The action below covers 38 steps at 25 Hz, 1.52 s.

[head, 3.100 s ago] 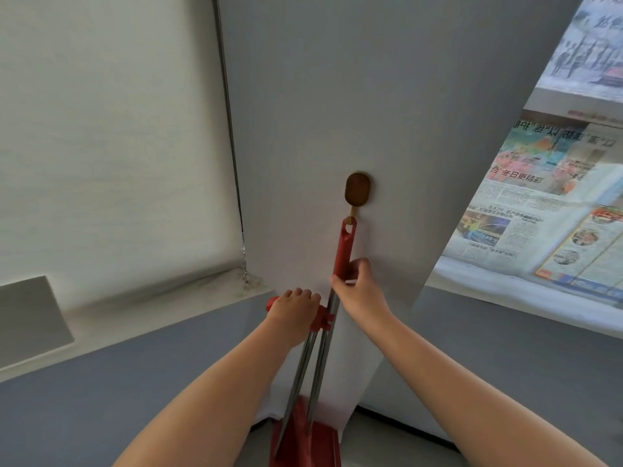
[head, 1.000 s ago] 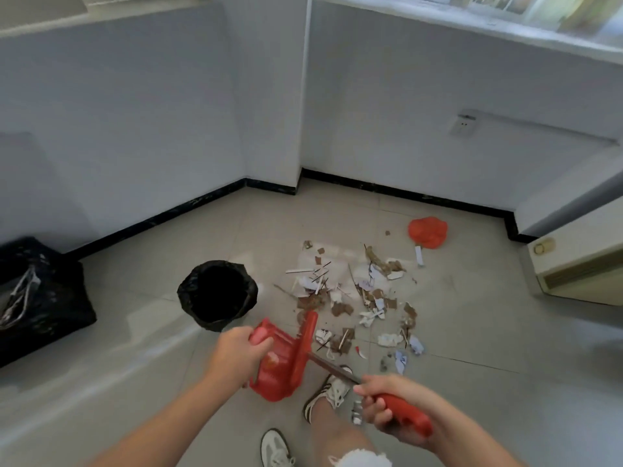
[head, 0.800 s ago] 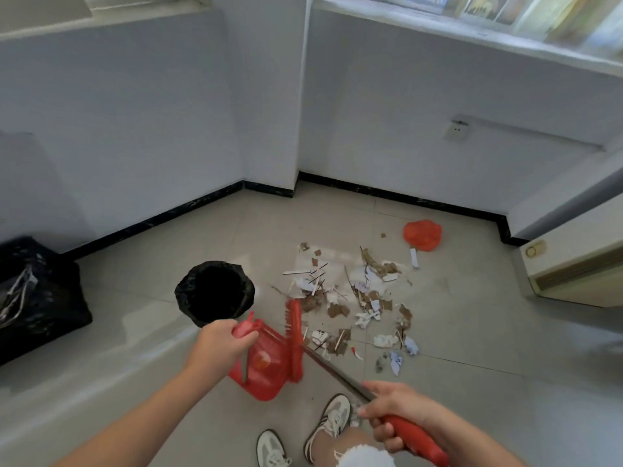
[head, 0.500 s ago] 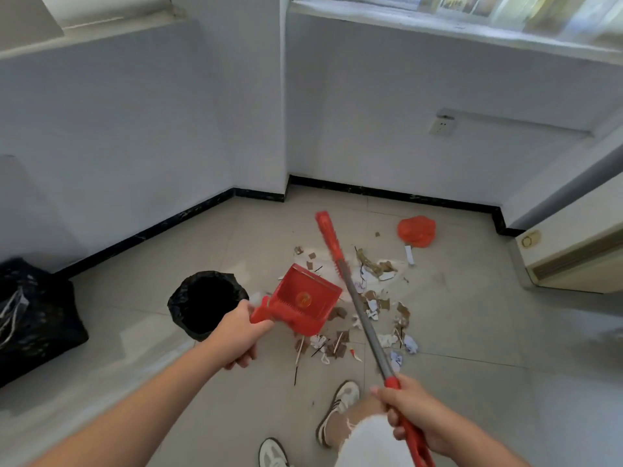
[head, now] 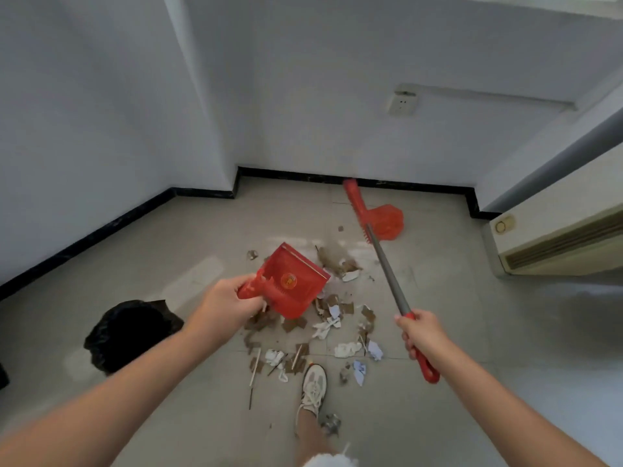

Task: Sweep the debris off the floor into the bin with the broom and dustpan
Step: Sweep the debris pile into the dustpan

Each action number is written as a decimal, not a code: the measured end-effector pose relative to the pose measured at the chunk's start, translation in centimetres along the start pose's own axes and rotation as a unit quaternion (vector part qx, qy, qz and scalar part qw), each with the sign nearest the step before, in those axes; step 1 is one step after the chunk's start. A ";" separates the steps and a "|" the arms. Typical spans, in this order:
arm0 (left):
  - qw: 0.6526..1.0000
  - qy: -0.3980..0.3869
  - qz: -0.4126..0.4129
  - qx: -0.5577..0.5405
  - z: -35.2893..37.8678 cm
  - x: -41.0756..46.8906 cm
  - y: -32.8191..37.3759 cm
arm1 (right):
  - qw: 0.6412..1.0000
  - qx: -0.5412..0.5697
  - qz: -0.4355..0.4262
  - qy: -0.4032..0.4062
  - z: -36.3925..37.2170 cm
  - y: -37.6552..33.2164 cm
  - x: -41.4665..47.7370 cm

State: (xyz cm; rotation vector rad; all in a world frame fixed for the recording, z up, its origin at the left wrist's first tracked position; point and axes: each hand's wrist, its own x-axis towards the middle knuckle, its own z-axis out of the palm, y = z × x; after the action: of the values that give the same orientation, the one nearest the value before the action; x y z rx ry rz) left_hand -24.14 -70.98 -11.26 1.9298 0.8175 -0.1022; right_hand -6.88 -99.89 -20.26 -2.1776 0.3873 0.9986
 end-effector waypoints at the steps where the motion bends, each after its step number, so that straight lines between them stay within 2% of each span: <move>1: 1.000 -0.013 0.015 0.022 0.9 2.3 0.9 | 1.000 0.002 0.004 0.014 -1.5 -1.4 3.2; 3: 0.998 -0.030 0.022 0.046 2.5 6.1 1.7 | 0.999 0.006 0.002 0.054 -4.1 -4.3 9.8; 5: 0.999 -0.008 0.026 0.044 4.3 9.1 2.1 | 0.997 -0.024 0.002 0.078 -5.9 -6.9 15.4; 9: 0.998 0.004 0.037 0.054 7.2 13.8 1.6 | 0.994 -0.052 0.042 0.086 -7.1 -11.4 24.9; 14: 0.996 -0.023 0.025 0.082 8.2 15.0 1.0 | 0.992 -0.063 0.112 -0.002 -5.9 -10.7 30.9; 18: 0.996 0.018 -0.018 0.083 7.6 13.6 0.5 | 0.987 -0.140 0.057 -0.051 -4.0 -5.5 27.2; 22: 0.993 0.044 -0.041 0.097 5.9 11.0 -0.5 | 0.967 -0.229 0.042 -0.099 -2.5 -1.2 21.3; 27: 0.994 0.073 -0.028 0.082 2.1 4.6 -2.7 | 0.934 -0.324 -0.007 -0.149 1.0 3.1 10.9; 32: 0.993 0.090 -0.014 0.076 -3.3 -3.7 -7.8 | 0.917 -0.353 0.015 -0.185 5.3 9.1 -0.2; 36: 0.993 0.112 -0.013 0.038 -6.9 -9.8 -11.9 | 0.906 -0.382 0.025 -0.179 8.1 11.9 -7.1; 38: 0.994 0.109 -0.011 0.024 -8.5 -12.3 -13.8 | 0.919 -0.366 0.008 -0.148 8.9 12.6 -8.6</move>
State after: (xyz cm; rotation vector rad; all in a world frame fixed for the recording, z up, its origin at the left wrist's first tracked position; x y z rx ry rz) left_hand -43.88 -66.29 -12.61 2.0009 0.9885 0.0789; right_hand -23.97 -102.74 -23.87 -2.5918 -0.1511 1.6508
